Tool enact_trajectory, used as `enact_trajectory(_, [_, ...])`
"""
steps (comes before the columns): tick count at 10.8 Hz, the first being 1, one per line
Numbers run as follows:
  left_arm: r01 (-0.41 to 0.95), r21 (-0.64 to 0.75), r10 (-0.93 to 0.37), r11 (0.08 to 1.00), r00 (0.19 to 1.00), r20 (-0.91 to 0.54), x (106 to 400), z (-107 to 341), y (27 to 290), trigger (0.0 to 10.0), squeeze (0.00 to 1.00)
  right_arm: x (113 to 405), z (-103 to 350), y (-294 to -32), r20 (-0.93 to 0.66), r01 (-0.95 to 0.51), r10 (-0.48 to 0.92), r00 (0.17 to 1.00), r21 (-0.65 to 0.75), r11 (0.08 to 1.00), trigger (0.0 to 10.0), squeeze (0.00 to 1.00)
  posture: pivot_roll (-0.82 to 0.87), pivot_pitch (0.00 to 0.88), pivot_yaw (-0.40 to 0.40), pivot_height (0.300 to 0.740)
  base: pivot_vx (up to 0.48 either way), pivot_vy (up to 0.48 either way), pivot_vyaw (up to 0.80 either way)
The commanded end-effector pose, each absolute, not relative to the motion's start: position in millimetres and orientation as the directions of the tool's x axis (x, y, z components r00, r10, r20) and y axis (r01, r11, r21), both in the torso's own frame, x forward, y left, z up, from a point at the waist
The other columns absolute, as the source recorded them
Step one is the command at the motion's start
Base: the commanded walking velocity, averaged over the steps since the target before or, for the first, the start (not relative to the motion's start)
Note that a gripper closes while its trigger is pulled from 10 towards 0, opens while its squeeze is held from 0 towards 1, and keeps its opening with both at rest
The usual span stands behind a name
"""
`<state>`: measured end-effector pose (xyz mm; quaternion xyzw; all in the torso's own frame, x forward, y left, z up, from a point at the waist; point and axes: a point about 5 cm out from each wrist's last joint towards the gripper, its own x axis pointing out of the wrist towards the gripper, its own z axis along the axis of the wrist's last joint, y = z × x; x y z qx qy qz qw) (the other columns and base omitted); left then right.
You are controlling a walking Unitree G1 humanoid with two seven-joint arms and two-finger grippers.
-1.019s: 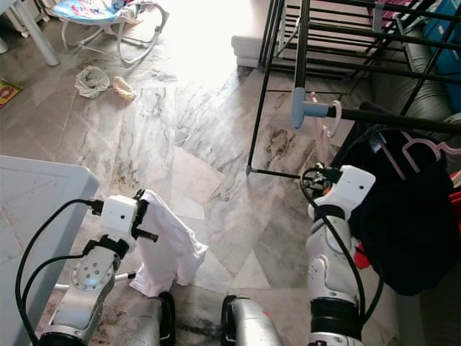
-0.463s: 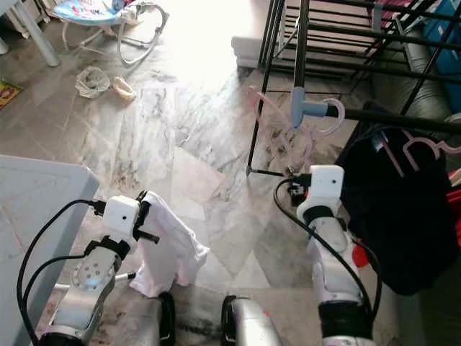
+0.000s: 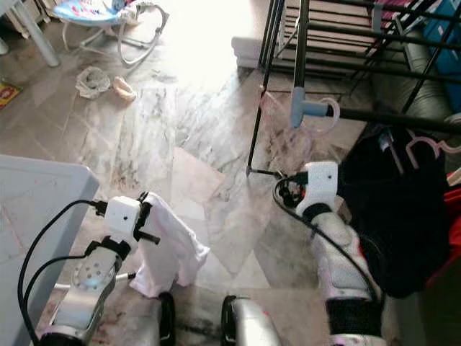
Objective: Hang hanger
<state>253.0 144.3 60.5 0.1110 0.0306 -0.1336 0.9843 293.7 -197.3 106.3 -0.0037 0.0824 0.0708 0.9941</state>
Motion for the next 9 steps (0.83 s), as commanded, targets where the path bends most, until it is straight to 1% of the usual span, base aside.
enact_trajectory(1, [0.280, 0.215, -0.262, 0.936, 0.959, -0.109, 250.4, 57.2, 144.6, 10.0, 0.00, 289.6, 106.6, -199.6, -0.182, -0.154, 0.153, 0.971, 0.012, 0.988, 10.0, 0.00, 0.00, 0.181, -0.033, 0.740, 0.000, 0.000, 0.00])
enact_trajectory(4, [0.287, 0.221, -0.266, 0.932, 0.957, -0.117, 250.8, 56.5, 144.8, 10.0, 0.00, 283.6, 111.5, -210.3, -0.200, -0.135, 0.133, 0.971, 0.003, 0.991, 10.0, 0.00, -0.01, 0.184, -0.028, 0.740, 0.000, 0.000, 0.00])
enact_trajectory(5, [0.289, 0.226, -0.267, 0.930, 0.956, -0.122, 250.6, 56.0, 145.1, 10.0, 0.00, 280.4, 109.5, -219.2, -0.227, -0.136, 0.134, 0.965, 0.009, 0.991, 10.0, 0.00, -0.01, 0.185, -0.024, 0.740, 0.000, 0.000, 0.00])
enact_trajectory(6, [0.292, 0.230, -0.269, 0.928, 0.955, -0.127, 250.5, 55.1, 145.4, 10.0, 0.00, 278.7, 110.3, -228.9, -0.263, -0.175, 0.177, 0.948, 0.031, 0.984, 10.0, 0.00, -0.01, 0.186, -0.022, 0.740, 0.000, 0.000, 0.00])
enact_trajectory(7, [0.295, 0.232, -0.271, 0.927, 0.954, -0.130, 250.6, 54.8, 145.5, 10.0, 0.00, 277.4, 110.3, -235.5, -0.288, -0.196, 0.194, 0.938, 0.022, 0.980, 10.0, 0.00, -0.01, 0.184, -0.020, 0.740, 0.000, 0.000, 0.00])
enact_trajectory(8, [0.300, 0.236, -0.275, 0.924, 0.952, -0.134, 250.8, 54.5, 145.8, 10.0, 0.00, 278.2, 115.0, -248.0, -0.304, -0.214, 0.215, 0.928, 0.037, 0.976, 10.0, 1.00, -0.01, 0.183, -0.019, 0.740, 0.000, 0.000, 0.00])
enact_trajectory(9, [0.302, 0.239, -0.276, 0.923, 0.951, -0.137, 251.1, 54.0, 146.1, 10.0, 0.00, 278.5, 118.0, -252.1, -0.324, -0.268, 0.268, 0.907, 0.047, 0.962, 10.0, 1.00, -0.01, 0.181, -0.018, 0.740, 0.000, 0.000, 0.00])
